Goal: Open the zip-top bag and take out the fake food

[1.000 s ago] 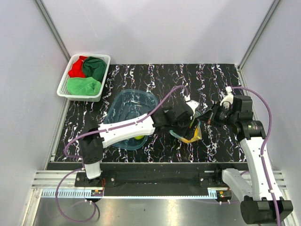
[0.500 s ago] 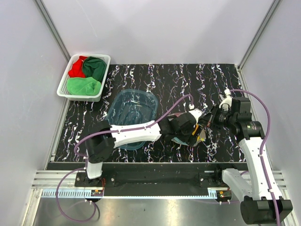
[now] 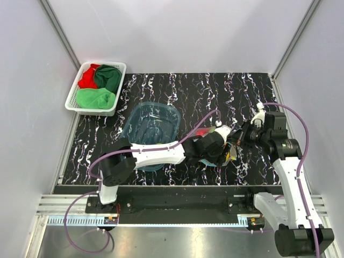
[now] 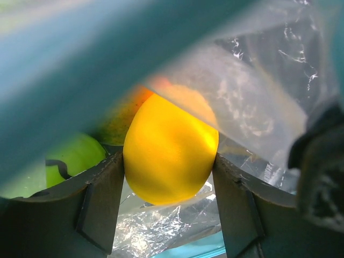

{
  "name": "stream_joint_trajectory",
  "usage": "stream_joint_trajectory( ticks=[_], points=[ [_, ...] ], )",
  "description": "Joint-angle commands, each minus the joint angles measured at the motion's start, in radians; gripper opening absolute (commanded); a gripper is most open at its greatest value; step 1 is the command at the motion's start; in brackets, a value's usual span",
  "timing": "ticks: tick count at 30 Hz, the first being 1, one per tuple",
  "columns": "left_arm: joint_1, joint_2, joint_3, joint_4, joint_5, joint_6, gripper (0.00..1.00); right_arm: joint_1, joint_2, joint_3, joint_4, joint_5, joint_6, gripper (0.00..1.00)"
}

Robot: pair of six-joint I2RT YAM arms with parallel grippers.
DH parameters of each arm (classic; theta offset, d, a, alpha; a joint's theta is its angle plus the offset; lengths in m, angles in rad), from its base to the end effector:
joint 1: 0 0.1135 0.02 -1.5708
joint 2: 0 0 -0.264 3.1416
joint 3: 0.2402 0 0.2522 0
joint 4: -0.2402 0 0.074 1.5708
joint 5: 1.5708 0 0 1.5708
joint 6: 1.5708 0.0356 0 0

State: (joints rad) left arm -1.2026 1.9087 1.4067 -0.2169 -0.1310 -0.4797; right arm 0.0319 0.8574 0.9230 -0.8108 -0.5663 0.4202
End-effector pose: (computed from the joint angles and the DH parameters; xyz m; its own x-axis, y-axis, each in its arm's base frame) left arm 0.1603 -0.4027 0.2253 -0.6208 0.3381 -0.7073 0.6798 0.6815 -0.2710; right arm 0.1635 0.0243 0.3185 -0.7906 0.3192 -0.5226 -0.1079 0.7674 0.6320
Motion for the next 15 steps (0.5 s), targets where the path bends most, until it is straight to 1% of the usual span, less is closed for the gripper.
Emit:
stream_joint_trajectory(
  ticks=[1, 5, 7, 12, 15],
  points=[
    [0.000, -0.039, 0.008, 0.002, -0.050, 0.018, 0.19, 0.008, -0.023, 0.017, 0.001, -0.024, -0.009, 0.00],
    [0.000, -0.100, 0.012, -0.021, -0.048, 0.016, 0.06, 0.007, -0.027, 0.014, 0.001, -0.012, -0.014, 0.00],
    [0.000, -0.137, 0.015, -0.044, -0.068, 0.009, 0.02, 0.007, -0.032, 0.013, 0.001, -0.003, -0.015, 0.00],
    [-0.002, -0.201, 0.040, -0.091, -0.104, -0.019, 0.00, 0.006, -0.046, 0.010, -0.002, 0.006, -0.017, 0.00],
    [-0.002, -0.217, 0.058, -0.128, -0.185, -0.030, 0.00, 0.007, -0.047, 0.007, -0.002, -0.003, -0.017, 0.00]
  ],
)
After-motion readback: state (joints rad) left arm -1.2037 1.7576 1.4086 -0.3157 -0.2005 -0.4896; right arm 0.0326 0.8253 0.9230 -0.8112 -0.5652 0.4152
